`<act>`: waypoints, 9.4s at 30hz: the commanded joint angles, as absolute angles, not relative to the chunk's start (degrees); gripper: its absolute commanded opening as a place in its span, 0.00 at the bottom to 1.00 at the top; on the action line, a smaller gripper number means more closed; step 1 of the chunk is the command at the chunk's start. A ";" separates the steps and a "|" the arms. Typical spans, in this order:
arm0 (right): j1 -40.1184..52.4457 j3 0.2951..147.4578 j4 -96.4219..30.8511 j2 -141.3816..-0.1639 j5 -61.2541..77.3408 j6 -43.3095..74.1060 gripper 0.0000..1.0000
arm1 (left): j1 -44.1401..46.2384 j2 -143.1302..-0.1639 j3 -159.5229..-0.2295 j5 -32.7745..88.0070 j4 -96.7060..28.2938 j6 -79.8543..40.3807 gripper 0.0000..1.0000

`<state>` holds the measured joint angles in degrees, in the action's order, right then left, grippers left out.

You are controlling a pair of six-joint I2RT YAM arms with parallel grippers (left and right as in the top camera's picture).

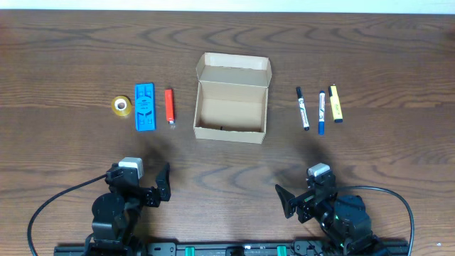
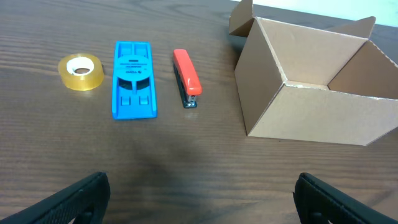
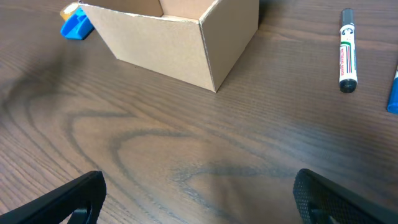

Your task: Pack container

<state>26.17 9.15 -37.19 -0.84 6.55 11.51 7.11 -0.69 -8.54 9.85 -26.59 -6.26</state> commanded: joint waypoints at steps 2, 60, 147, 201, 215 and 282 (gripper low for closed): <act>26.65 8.97 -37.12 -0.34 6.22 10.66 0.99 | 6.72 -0.25 -7.55 9.02 -26.61 -7.07 0.95; 26.65 8.97 -37.12 -0.34 6.22 10.66 0.99 | 6.72 -0.25 -7.55 9.02 -26.61 -7.07 0.95; 26.65 8.97 -37.12 -0.34 6.22 10.66 0.99 | -0.75 -97.41 -51.66 4.56 -4.69 1.54 0.96; 26.65 8.97 -37.12 -0.34 6.22 10.66 0.99 | 3.29 -106.61 -51.90 -1.72 0.25 -2.92 0.77; 26.65 8.97 -37.12 -0.34 6.22 10.66 0.99 | 3.25 -106.72 -52.86 -3.20 -0.47 -4.97 0.49; 26.65 8.97 -37.12 -0.34 6.22 10.66 0.99 | 27.68 -106.85 -80.84 15.33 -34.54 70.72 0.22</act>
